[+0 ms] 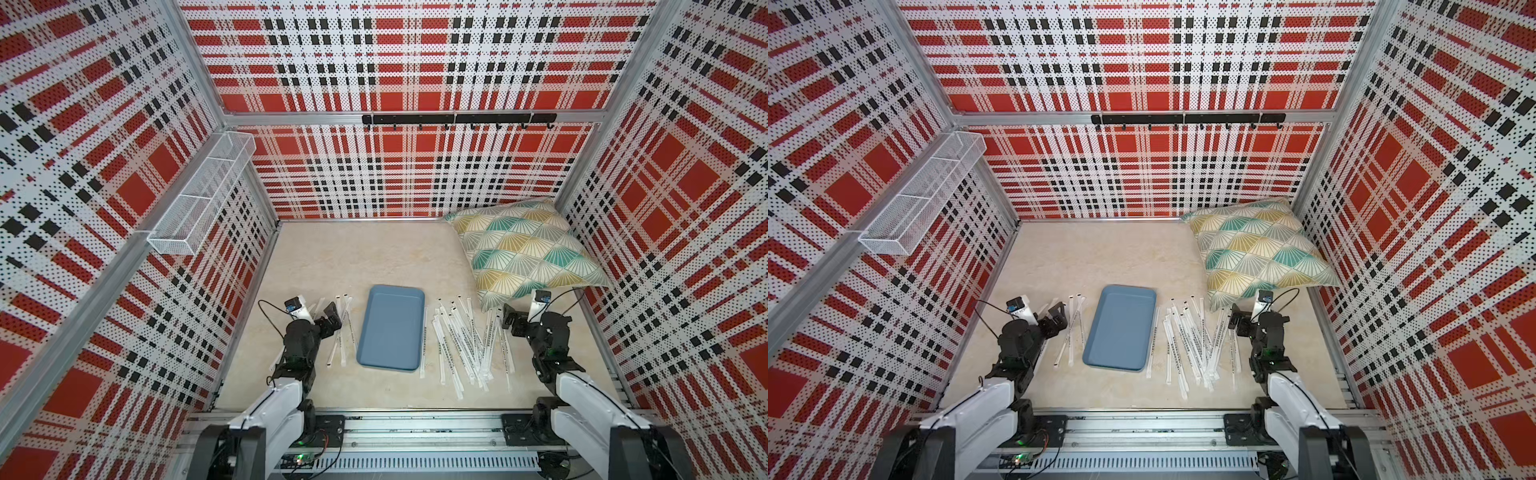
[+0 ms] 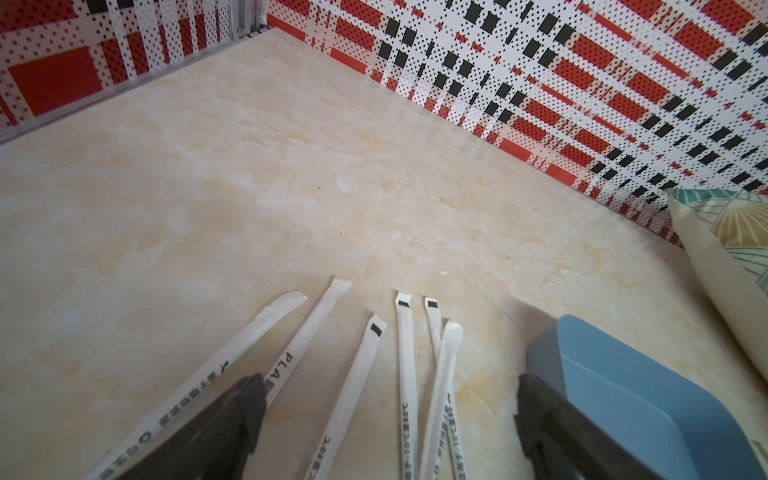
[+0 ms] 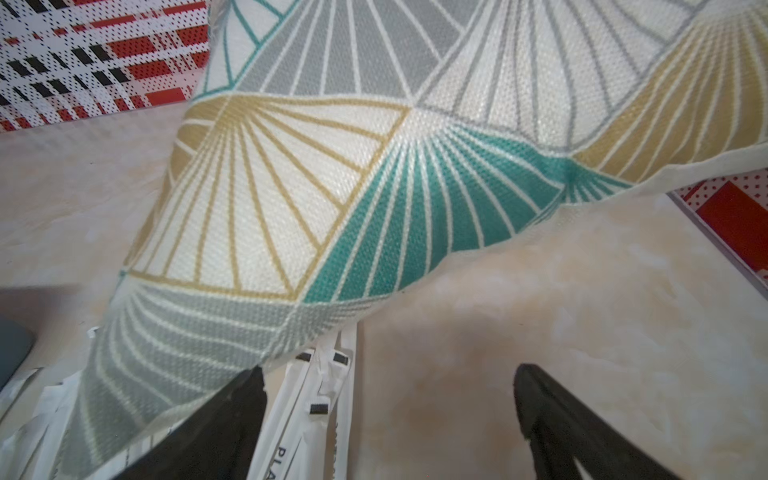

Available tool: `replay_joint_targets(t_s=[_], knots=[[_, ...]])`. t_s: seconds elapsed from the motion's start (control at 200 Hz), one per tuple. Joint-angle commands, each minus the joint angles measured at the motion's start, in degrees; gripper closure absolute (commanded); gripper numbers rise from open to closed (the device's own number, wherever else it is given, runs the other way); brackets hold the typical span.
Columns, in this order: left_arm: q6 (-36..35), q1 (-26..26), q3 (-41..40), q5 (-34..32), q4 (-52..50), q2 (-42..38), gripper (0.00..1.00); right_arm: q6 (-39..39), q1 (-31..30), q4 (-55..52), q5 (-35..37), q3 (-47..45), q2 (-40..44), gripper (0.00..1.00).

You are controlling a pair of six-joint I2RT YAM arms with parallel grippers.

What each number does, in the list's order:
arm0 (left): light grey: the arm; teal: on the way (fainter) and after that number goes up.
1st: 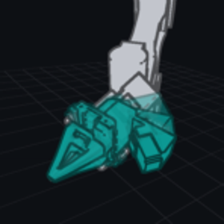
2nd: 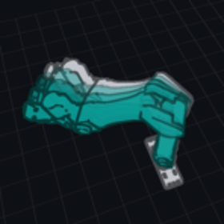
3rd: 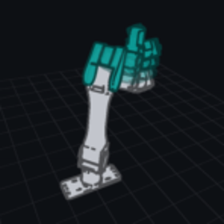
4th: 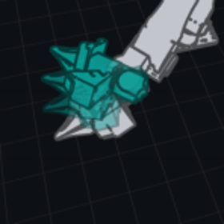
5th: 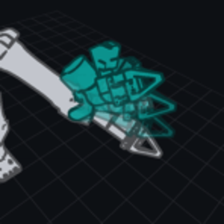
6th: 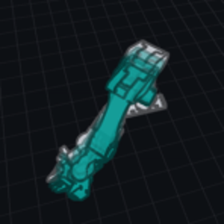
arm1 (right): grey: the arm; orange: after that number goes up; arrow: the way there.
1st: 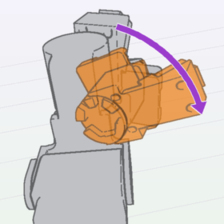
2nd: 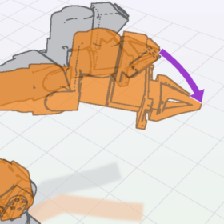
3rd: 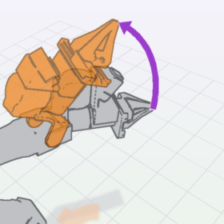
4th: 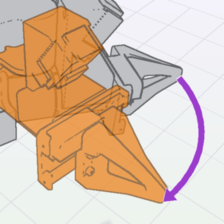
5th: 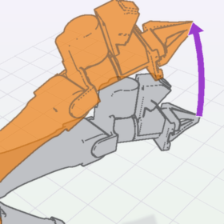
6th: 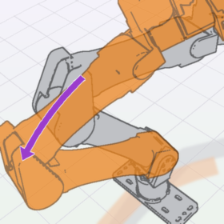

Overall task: Put the straws into the storage box
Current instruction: Adjust the distractor at the corner of the board.

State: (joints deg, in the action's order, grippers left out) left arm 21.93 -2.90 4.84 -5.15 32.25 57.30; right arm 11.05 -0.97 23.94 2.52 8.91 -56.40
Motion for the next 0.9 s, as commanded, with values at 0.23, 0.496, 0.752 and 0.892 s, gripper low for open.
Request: replay_joint_targets(t_s=[0.23,0.496,0.752,0.892], knots=[[-20.07,2.57,7.81,-4.48,45.2,32.61,0.01,-7.17,-0.69,35.98,4.52,9.21,-31.99,0.0],[-19.75,2.69,7.82,-4.21,45.18,32.57,0.01,-7.14,-0.69,35.9,4.51,9.28,-31.93,0.0],[-26.49,-10.09,5.4,-28.64,42.79,22.34,0.01,0.38,-4.93,-3.84,17.17,26.13,-23.64,0.0],[-21.91,-18.14,6.85,-42.73,28.45,10.95,0.01,10.4,-10.35,-33.47,28.92,41.19,-24.31,0.0]])
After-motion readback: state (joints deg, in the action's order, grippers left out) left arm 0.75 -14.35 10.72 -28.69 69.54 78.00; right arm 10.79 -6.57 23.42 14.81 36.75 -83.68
